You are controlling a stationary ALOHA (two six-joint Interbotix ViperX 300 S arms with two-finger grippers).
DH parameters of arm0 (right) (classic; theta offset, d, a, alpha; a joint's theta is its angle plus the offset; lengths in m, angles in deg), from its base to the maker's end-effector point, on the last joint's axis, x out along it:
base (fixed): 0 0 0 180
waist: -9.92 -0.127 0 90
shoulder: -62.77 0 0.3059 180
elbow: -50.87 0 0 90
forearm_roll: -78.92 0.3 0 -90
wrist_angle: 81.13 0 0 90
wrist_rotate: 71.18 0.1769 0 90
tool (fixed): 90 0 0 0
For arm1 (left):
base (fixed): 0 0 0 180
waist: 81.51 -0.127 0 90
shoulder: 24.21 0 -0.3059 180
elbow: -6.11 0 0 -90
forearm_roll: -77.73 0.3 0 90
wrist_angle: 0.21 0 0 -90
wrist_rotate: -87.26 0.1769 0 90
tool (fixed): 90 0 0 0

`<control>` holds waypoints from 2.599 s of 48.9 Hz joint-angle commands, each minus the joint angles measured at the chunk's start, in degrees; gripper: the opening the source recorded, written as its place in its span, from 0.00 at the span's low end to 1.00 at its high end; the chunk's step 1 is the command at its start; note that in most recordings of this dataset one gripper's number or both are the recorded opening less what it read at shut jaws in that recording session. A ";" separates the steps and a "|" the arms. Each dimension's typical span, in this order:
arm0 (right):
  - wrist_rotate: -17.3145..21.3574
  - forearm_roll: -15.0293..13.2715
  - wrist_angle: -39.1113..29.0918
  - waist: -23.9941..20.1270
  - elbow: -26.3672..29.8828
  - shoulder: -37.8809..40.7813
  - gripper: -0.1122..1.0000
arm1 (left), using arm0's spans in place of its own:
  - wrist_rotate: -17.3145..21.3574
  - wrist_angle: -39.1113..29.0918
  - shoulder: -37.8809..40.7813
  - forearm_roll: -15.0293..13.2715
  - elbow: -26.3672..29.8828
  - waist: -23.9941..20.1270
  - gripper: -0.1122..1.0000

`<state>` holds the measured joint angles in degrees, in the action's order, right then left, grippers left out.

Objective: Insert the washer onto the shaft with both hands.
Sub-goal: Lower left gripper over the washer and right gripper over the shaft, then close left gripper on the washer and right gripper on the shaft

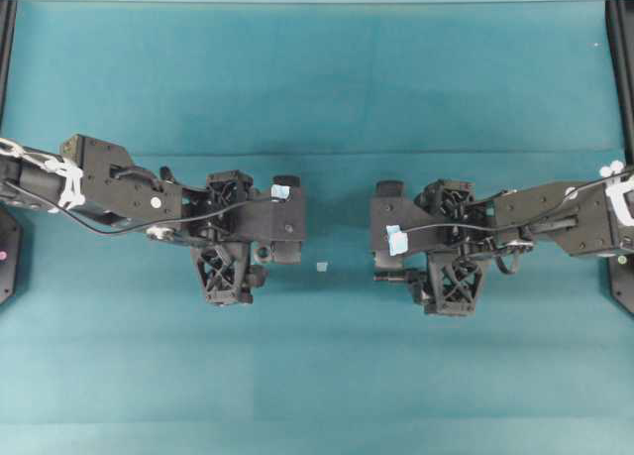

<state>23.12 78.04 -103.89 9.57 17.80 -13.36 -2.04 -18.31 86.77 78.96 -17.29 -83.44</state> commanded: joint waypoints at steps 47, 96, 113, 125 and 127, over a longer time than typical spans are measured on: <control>0.00 0.53 0.09 -2.99 0.88 0.09 0.85 | -0.18 0.26 -0.26 0.09 0.44 -0.09 0.84; -0.62 0.35 -0.70 -0.62 0.53 0.26 0.20 | 0.53 2.20 -1.23 0.09 -1.49 0.00 0.43; -0.70 0.35 -1.23 -0.62 0.53 0.44 0.11 | 1.05 2.55 -1.32 0.09 -1.05 -0.09 0.43; -0.70 0.26 -1.23 -0.62 0.53 0.44 0.11 | 2.11 2.72 -1.32 0.09 -0.97 0.00 0.43; -0.70 0.35 -1.23 -0.70 0.53 0.53 0.11 | 2.11 2.72 -1.32 0.09 -0.97 0.00 0.43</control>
<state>23.04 78.65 -104.95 8.25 18.33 -12.92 -0.01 -15.76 86.07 78.87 -18.79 -83.44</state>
